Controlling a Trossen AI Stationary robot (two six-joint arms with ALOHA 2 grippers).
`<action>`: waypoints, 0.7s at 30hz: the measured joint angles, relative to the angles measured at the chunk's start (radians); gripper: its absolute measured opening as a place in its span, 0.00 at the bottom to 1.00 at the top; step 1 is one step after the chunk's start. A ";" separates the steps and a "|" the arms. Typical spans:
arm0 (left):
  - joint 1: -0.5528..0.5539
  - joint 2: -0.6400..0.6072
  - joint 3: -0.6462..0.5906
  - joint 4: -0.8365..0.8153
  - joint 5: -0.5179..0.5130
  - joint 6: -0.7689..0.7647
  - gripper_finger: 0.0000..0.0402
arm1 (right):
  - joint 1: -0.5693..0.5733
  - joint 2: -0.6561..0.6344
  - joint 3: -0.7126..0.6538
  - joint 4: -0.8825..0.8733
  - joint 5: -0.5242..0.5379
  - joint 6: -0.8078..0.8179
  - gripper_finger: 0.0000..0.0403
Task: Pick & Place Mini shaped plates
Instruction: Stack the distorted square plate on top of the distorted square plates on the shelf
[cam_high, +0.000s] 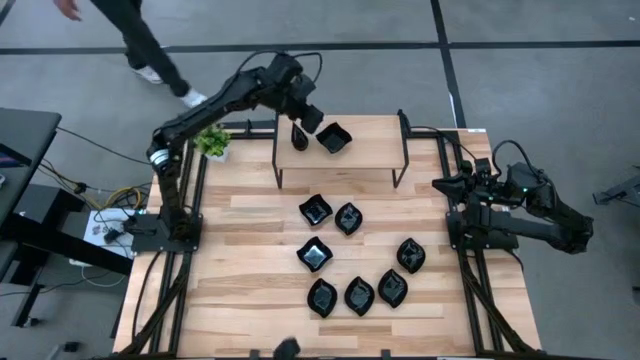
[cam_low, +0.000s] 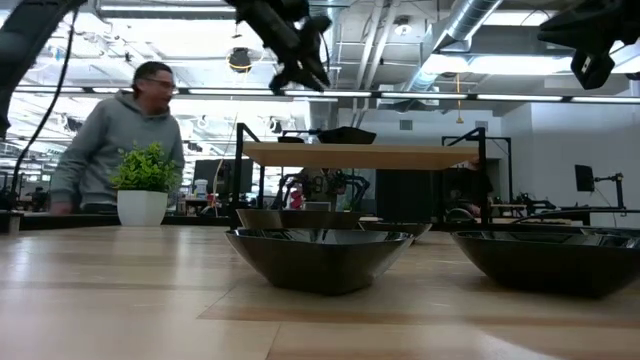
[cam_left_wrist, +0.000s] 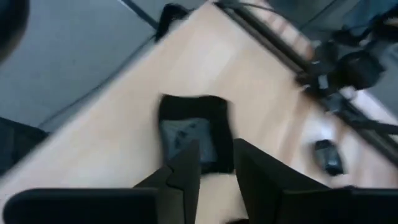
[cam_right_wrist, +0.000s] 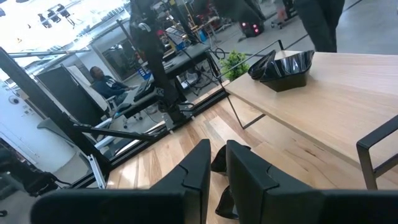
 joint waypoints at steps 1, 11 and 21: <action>-0.018 -0.027 -0.020 -0.002 0.005 -0.018 0.24 | 0.000 0.000 0.000 0.000 0.000 0.000 0.12; -0.321 -0.321 -0.402 0.007 -0.002 -0.056 0.24 | 0.000 0.000 0.000 0.000 0.000 -0.001 0.12; -0.459 -0.490 -0.815 0.252 -0.164 -0.376 0.24 | 0.000 0.000 0.000 -0.001 0.000 -0.001 0.12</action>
